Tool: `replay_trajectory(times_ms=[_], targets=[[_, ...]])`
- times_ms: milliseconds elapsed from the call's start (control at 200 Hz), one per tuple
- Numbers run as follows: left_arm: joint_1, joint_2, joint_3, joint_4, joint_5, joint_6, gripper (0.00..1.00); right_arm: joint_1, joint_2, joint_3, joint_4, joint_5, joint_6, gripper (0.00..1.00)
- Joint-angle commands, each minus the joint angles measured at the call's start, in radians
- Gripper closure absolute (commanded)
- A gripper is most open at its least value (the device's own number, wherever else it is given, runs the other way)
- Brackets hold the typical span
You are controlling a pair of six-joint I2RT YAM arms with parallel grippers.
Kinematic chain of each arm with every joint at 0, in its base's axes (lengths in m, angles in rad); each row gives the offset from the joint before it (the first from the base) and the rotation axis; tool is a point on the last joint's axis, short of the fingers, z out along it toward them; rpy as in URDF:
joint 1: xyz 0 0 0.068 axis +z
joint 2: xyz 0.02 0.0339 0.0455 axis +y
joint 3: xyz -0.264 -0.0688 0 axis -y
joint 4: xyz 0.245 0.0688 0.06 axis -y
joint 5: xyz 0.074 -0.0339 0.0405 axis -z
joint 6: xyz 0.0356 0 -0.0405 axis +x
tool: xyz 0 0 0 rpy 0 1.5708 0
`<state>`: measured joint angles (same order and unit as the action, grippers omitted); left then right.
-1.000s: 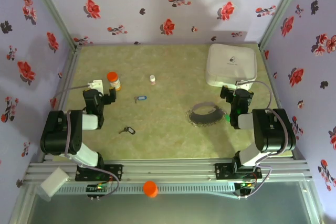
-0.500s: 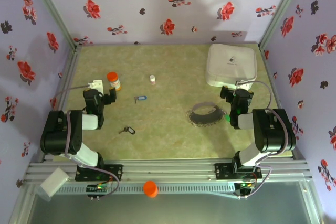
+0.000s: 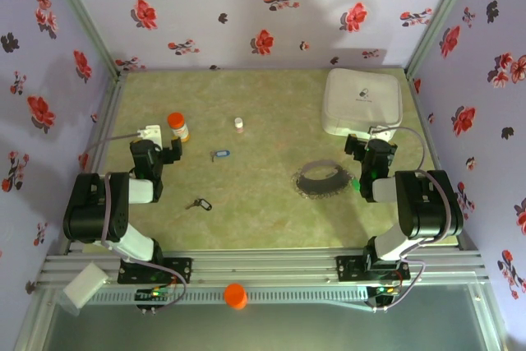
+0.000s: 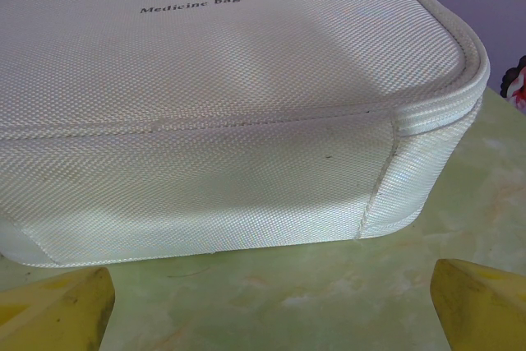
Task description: Put the keys on the keyring
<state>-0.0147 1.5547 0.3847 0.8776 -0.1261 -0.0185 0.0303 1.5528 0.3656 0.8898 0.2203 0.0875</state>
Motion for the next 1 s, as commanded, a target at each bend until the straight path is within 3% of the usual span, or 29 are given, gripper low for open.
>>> replay_trajectory(times_ms=[0, 170, 260, 405, 490, 595, 735, 890, 995], targets=[[0.009, -0.01, 0.014, -0.001, 0.012, 0.012, 0.0, -0.009, 0.006, 0.02, -0.001, -0.001, 0.012, 0.01], [0.009, -0.019, -0.002, 0.028, 0.025, 0.021, 0.0, -0.009, -0.004, 0.007, 0.024, -0.014, 0.003, 0.01], [0.007, -0.105, -0.033, 0.005, 0.024, 0.021, 0.0, -0.007, -0.086, -0.016, 0.0, -0.044, -0.015, 0.01], [-0.001, -0.333, -0.022, -0.153, -0.011, -0.006, 0.01, 0.026, -0.29, 0.055, -0.302, -0.047, -0.013, 0.02], [-0.002, -0.423, -0.016, -0.17, -0.004, -0.091, 0.01, 0.051, -0.361, 0.117, -0.469, -0.048, 0.078, 0.03], [-0.014, -0.485, 0.043, -0.315, 0.039, -0.168, 0.03, 0.096, -0.384, 0.195, -0.644, -0.041, 0.231, 0.06], [-0.105, -0.52, 0.061, -0.428, 0.076, -0.23, 0.04, 0.168, -0.359, 0.309, -0.906, -0.133, 0.361, 0.09], [-0.255, -0.463, 0.079, -0.467, 0.115, -0.287, 0.05, 0.313, -0.35, 0.343, -1.107, -0.183, 0.373, 0.13], [-0.358, -0.386, 0.134, -0.492, 0.13, -0.316, 0.06, 0.422, -0.348, 0.372, -1.293, -0.141, 0.375, 0.12]])
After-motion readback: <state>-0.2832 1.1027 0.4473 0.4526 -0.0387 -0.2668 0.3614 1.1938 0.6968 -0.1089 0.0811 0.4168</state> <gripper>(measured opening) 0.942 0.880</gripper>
